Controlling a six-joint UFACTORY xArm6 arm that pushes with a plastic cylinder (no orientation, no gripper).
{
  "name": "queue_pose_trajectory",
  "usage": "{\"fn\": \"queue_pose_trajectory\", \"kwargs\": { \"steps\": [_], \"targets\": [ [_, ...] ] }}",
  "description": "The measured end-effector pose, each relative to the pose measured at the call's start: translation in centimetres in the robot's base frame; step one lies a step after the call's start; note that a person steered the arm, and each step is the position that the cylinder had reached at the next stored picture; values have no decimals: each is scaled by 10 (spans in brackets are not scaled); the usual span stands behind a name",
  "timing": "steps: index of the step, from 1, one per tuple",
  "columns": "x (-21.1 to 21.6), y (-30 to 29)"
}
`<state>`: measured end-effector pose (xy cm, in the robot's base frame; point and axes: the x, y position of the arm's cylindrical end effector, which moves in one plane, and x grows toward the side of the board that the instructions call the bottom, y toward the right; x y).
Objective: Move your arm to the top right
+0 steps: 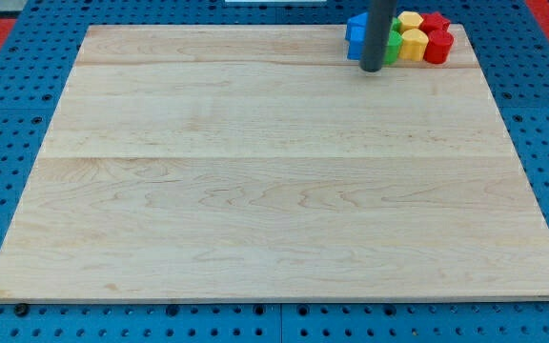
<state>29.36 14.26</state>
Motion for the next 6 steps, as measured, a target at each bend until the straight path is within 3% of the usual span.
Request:
{"fn": "queue_pose_trajectory", "kwargs": {
  "steps": [2,3,4,6],
  "targets": [
    [14,111],
    [-15,161],
    [-94,166],
    [-102,162]
  ]
}}
